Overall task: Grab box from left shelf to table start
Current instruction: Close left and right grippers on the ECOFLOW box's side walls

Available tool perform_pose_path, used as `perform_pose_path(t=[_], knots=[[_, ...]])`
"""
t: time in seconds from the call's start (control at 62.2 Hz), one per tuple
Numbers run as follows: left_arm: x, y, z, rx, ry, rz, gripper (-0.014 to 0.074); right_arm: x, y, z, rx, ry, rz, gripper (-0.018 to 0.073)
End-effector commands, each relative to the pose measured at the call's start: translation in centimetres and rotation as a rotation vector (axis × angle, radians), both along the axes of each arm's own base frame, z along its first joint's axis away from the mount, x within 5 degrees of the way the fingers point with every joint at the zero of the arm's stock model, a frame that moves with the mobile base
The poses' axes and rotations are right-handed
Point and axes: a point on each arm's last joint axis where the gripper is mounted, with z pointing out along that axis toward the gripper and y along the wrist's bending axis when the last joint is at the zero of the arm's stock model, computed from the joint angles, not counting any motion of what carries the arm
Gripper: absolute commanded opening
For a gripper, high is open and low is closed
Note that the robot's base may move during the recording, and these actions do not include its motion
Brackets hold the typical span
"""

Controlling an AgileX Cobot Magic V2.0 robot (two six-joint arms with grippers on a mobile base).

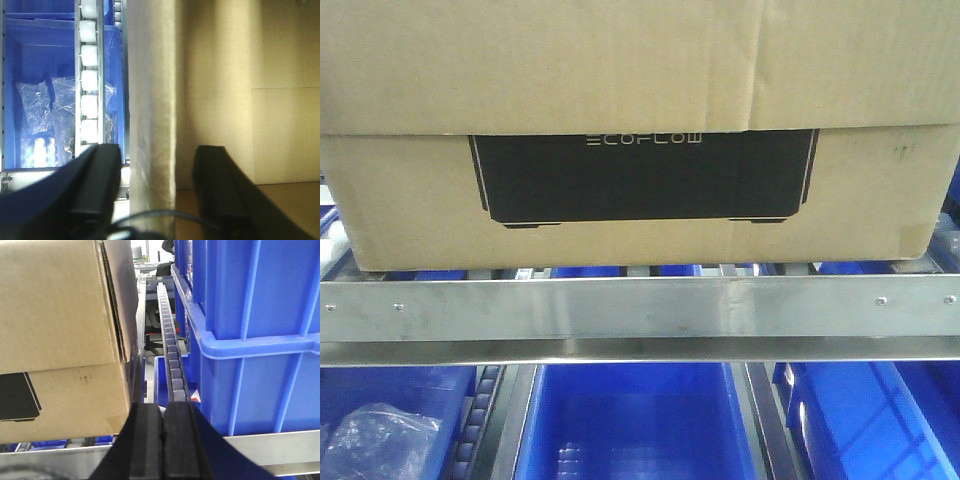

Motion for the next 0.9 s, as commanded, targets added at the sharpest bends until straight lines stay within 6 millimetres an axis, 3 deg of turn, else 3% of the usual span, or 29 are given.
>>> perform_pose_path(t=[0.0,0.145,0.354,0.595,0.884], knots=[[-0.99,0.24,2.77,-0.03,-0.115,0.013,0.0163,-0.29,0.0,1.47,-0.01,-0.117,-0.003,0.0052],[-0.99,0.24,2.77,-0.03,-0.115,0.013,0.0087,-0.29,0.0,1.47,-0.01,-0.117,-0.003,0.0052],[-1.0,0.24,2.76,-0.03,-0.113,0.013,-0.011,-0.29,0.0,1.47,-0.01,-0.117,-0.003,0.0052],[-1.06,0.18,2.72,-0.03,-0.106,0.013,-0.0102,-0.29,0.0,1.47,-0.01,-0.117,-0.003,0.0052],[-1.01,0.42,2.72,-0.103,-0.09,0.138,-0.0102,-0.29,0.0,1.47,-0.01,-0.117,-0.003,0.0052]])
